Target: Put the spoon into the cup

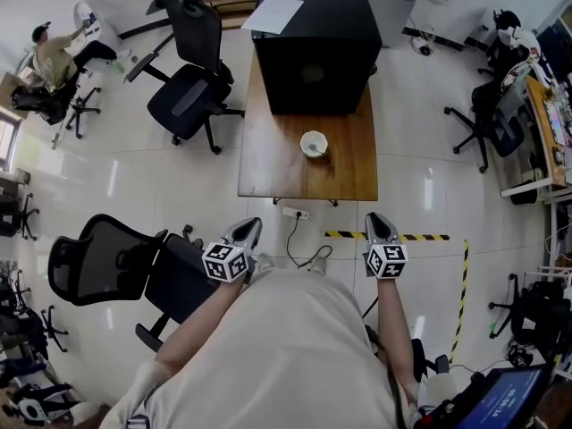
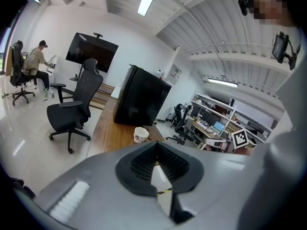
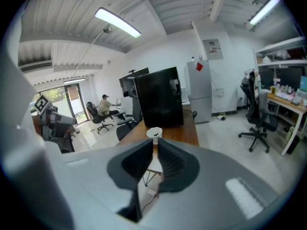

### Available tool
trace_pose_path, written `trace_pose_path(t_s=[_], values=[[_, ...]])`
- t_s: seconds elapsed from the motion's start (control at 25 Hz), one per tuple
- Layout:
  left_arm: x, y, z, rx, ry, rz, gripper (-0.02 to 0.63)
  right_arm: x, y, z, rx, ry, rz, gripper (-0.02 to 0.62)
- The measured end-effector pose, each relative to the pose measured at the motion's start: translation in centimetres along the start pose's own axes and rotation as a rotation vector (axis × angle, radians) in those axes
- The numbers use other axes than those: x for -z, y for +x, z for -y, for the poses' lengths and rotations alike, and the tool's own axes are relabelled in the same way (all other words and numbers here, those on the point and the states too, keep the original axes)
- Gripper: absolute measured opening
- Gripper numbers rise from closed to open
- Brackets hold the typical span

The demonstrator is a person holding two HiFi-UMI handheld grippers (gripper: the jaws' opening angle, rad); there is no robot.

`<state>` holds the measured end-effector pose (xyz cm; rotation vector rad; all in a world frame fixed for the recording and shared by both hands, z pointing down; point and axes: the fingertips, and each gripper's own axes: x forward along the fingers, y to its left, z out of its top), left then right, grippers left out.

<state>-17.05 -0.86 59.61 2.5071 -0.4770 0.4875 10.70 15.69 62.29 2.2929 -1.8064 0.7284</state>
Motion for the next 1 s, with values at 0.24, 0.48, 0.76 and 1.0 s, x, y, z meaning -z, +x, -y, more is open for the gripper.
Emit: trace_pose_path(t_s=[0.24,0.48,0.76,1.0], values=[[-0.2,0.9,1.7,0.004,0.034,0.007,0.000,-1.4,-2.2,2.4,0.063,-0.006,0.074,0.000],[-0.3,2.5,4.4,0.025,0.080,-0.003,0.000,-1.8,-4.6,4.6,0.141,-0.061,0.117,0.000],[0.4,4.6,8.0,0.031,0.137,-0.015,0.003,-1.8,-8.1,7.4,0.169,-0.048,0.165,0.001],[0.4,6.3,10.3,0.042,0.179,-0.024,0.003,-1.5,-8.9,8.1,0.145,-0.029,0.183,0.002]])
